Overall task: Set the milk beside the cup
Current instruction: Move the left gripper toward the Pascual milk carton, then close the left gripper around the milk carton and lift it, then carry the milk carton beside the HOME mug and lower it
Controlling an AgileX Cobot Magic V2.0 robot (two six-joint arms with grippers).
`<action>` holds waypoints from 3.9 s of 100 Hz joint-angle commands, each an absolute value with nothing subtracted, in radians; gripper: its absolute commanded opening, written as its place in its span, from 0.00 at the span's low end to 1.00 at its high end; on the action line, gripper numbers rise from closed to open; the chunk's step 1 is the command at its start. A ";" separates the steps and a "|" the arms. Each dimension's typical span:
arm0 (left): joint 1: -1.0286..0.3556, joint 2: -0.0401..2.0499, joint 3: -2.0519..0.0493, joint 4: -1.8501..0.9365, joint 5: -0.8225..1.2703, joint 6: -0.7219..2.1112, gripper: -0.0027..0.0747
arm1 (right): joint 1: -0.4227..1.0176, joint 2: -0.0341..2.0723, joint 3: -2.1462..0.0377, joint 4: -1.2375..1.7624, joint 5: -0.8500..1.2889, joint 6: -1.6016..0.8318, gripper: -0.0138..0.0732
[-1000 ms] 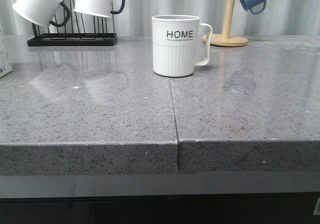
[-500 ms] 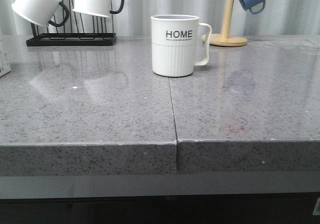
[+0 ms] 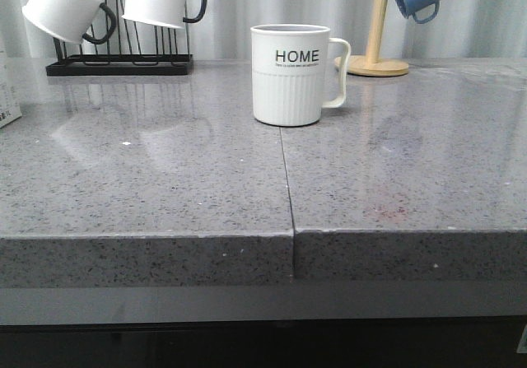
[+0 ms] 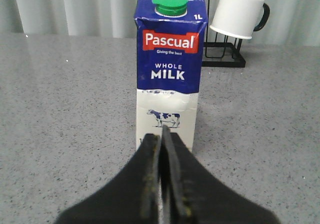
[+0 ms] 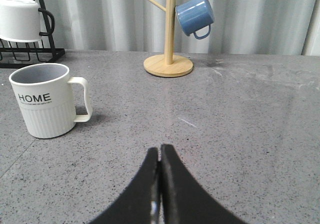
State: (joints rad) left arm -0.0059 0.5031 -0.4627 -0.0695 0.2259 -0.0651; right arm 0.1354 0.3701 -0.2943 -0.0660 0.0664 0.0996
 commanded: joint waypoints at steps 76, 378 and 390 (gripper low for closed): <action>-0.076 0.876 -0.587 -0.099 0.047 -0.062 0.85 | 0.131 0.372 -0.319 -0.075 -0.011 0.099 0.02; -0.454 1.333 -1.026 -0.669 -0.549 0.532 0.26 | 0.131 0.372 -0.319 -0.075 -0.011 0.099 0.02; -0.532 1.396 -1.061 -0.725 -0.595 0.568 0.26 | 0.131 0.372 -0.319 -0.075 -0.011 0.099 0.02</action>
